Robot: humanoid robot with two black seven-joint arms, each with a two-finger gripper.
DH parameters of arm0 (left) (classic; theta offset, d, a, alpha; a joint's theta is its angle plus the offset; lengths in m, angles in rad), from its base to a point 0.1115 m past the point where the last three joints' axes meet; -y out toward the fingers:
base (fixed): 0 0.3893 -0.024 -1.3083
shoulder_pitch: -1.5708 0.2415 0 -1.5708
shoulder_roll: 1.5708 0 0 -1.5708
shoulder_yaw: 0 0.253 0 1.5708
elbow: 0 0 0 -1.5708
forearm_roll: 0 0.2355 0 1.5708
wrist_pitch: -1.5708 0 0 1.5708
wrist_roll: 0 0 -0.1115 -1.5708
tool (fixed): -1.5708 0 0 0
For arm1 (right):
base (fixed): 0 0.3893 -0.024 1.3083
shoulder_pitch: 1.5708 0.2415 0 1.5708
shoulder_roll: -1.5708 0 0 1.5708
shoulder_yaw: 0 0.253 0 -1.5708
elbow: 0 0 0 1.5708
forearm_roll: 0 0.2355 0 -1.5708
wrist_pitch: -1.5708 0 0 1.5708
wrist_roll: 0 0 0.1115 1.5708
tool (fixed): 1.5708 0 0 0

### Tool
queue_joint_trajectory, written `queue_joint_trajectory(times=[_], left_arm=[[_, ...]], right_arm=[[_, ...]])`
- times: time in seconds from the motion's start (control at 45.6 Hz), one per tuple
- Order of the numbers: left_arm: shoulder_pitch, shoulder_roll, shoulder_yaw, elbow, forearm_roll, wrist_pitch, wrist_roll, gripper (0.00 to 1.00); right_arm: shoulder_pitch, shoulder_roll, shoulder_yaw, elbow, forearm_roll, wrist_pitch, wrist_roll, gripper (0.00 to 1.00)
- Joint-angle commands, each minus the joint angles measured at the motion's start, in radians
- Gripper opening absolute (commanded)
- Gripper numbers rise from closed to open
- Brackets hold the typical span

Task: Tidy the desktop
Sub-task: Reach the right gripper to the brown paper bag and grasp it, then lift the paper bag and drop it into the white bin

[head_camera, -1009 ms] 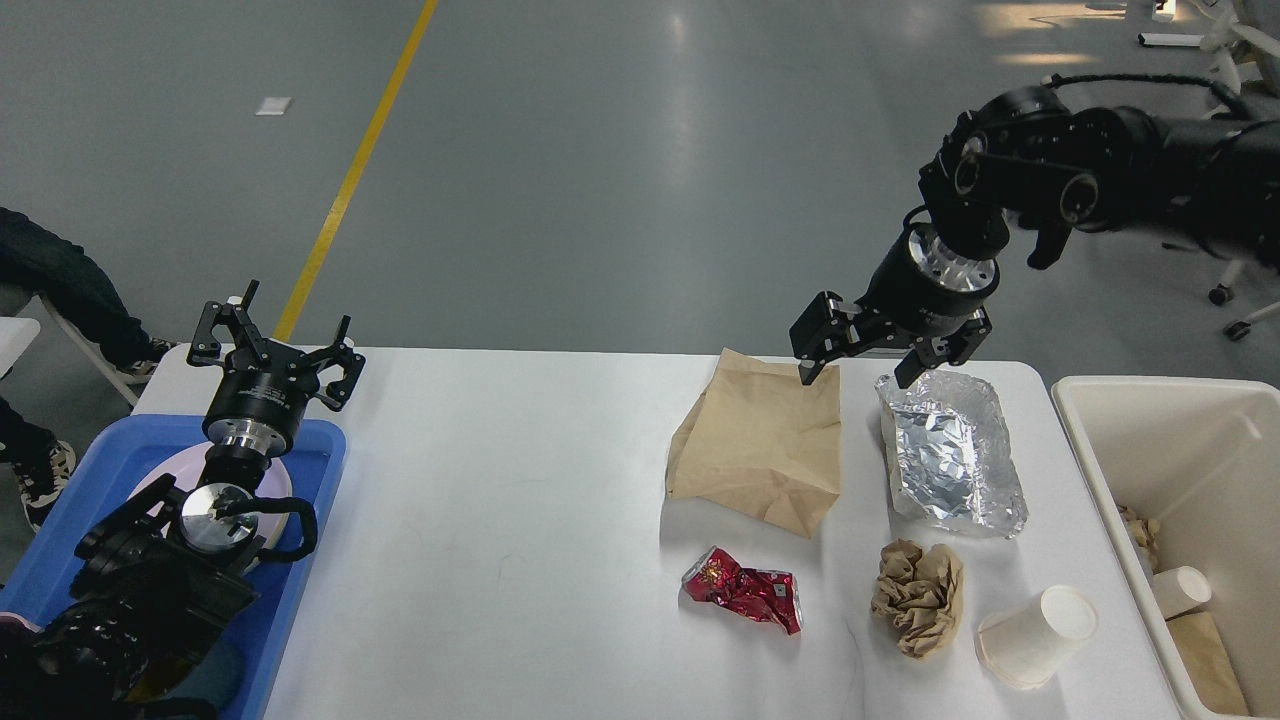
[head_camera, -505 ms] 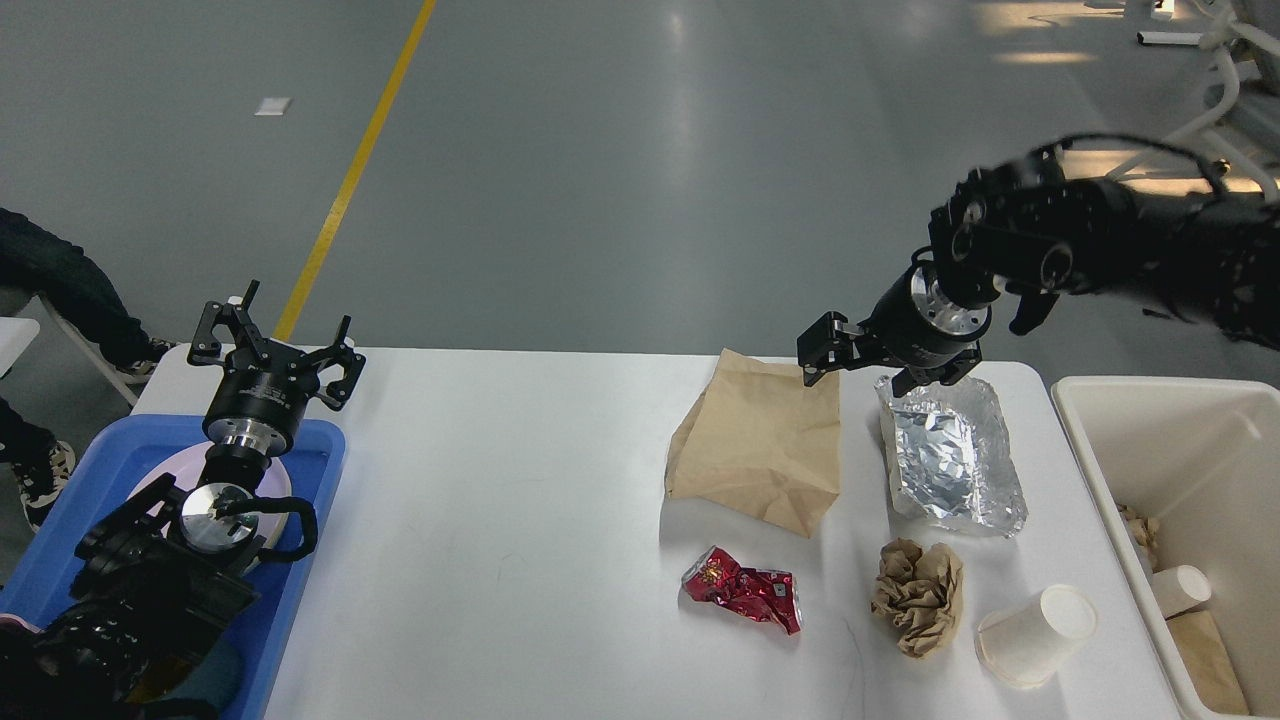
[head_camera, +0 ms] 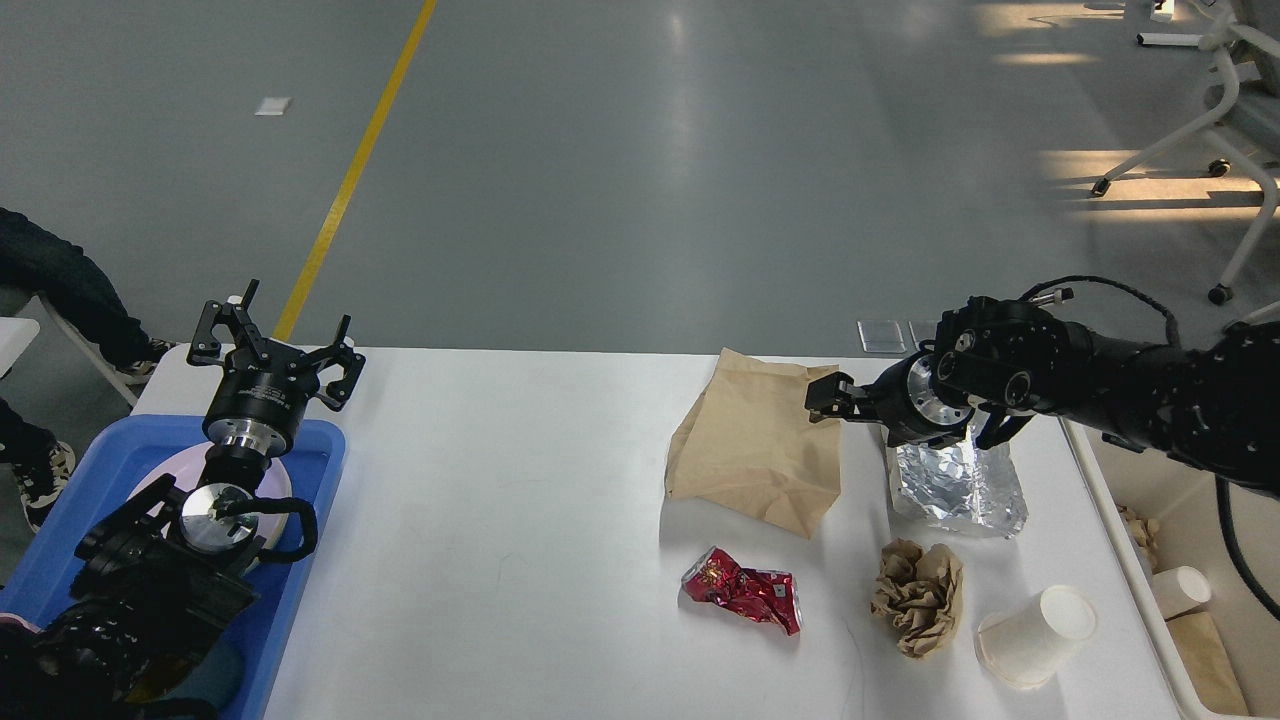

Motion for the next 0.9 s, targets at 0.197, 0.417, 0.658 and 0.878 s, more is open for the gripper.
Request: queue_joint_trajectory(times=[0.197,0.417,0.658,0.878], left_arm=[[0.0,0.0,0.0,-0.001,0.0,0.001,0.0,0.97],[0.0,0.0,0.0,-0.001,0.0,-0.001,0.0,0.97],[0.0,0.0,0.0,-0.001,0.0,-0.001,0.0,0.97],[0.0,0.0,0.0,-0.001,0.0,0.001,0.001,0.97]], right_arm=[[-0.031,0.031,0.003,-0.001,0.0,-0.056,0.0,1.0],[-0.08,0.047,0.025,-0.008,0.0,-0.143,0.0,0.92],[-0.099,0.053,0.026,0.002,0.001,-0.146,-0.003,0.19],[-0.082,0.055,0.035,0.015,0.009,-0.136,-0.003,0.0]])
